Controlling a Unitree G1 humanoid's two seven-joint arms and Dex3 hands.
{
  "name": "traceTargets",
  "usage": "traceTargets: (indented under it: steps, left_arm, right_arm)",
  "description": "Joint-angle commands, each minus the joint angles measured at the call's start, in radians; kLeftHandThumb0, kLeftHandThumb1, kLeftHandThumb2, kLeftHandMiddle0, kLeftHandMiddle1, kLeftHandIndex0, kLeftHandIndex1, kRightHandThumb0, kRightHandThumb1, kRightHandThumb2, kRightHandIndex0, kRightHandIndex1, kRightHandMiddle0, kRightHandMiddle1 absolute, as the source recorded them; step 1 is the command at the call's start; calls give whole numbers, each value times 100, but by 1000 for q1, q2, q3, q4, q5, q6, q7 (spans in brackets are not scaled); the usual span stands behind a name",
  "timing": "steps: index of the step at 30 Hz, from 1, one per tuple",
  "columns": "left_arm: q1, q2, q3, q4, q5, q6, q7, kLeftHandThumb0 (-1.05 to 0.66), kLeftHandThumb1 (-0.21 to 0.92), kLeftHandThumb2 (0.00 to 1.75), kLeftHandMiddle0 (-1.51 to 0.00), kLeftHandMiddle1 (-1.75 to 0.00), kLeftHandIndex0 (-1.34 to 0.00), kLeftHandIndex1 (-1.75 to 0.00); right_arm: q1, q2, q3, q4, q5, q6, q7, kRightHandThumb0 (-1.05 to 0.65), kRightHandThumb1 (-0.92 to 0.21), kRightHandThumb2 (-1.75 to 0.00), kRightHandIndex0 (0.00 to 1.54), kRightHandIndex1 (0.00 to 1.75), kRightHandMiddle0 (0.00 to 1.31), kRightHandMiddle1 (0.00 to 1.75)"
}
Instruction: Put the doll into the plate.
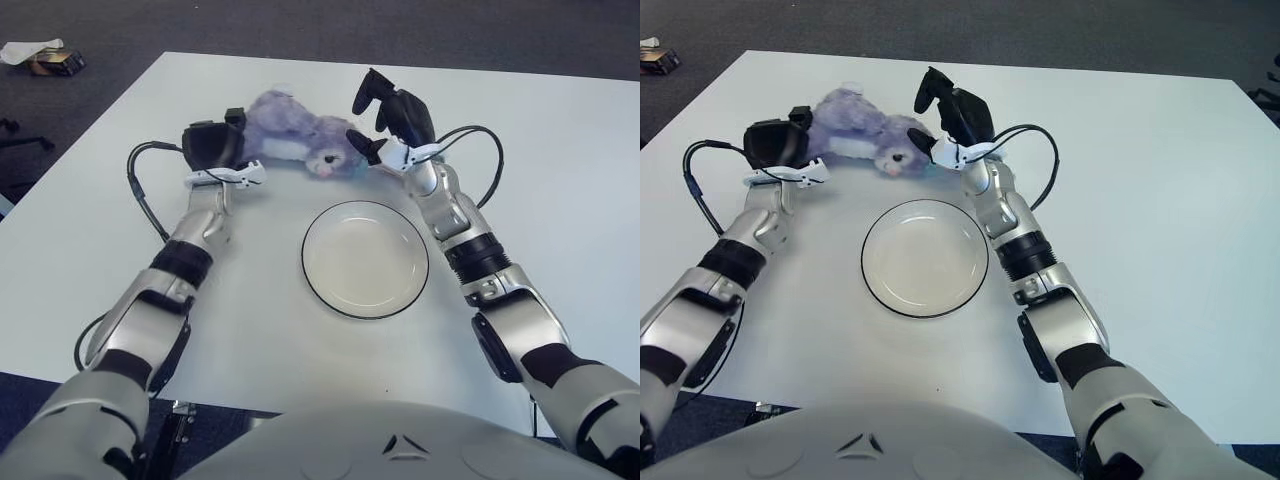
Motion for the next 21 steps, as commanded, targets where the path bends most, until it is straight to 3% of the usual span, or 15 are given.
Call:
traceTargets:
  steps: [1, 5, 7, 9, 14, 21]
  left_arm:
    - [76, 17, 1, -220, 24, 88, -168, 0, -10, 175, -95, -163, -71, -175]
    - [94, 20, -1, -290, 41, 122, -238, 0, -11, 175, -97, -160, -72, -175]
    - [99, 18, -2, -321, 48, 137, -277, 0, -11, 175, -97, -160, -72, -175]
    - [105, 11, -1, -351, 56, 154, -310, 0, -11, 175, -97, -160, -72, -175]
    - [107, -17, -4, -408, 74, 210, -381, 0, -10, 175, -94, -163, -72, -175]
    - [116, -50, 1, -477, 75, 266, -462, 0, -11, 174, -96, -160, -72, -175]
  right_arm:
    - [-46, -21, 51, 65, -98, -17, -83, -1, -75, -75, 35, 162, 16, 175]
    - [-55, -16, 67, 85, -129, -3, -101, -1, -88, -56, 29, 160, 8, 175]
    - [-61, -12, 75, 100, -142, 7, -108, -32, -80, -66, 19, 159, 4, 164]
    - [-66, -9, 80, 113, -149, 9, -116, -52, -72, -76, 11, 157, 2, 152]
    - [-70, 2, 89, 141, -152, 8, -134, -65, -65, -81, 5, 149, 0, 134]
    - [-68, -1, 101, 157, -149, 9, -128, -70, -61, -81, 2, 140, 0, 125]
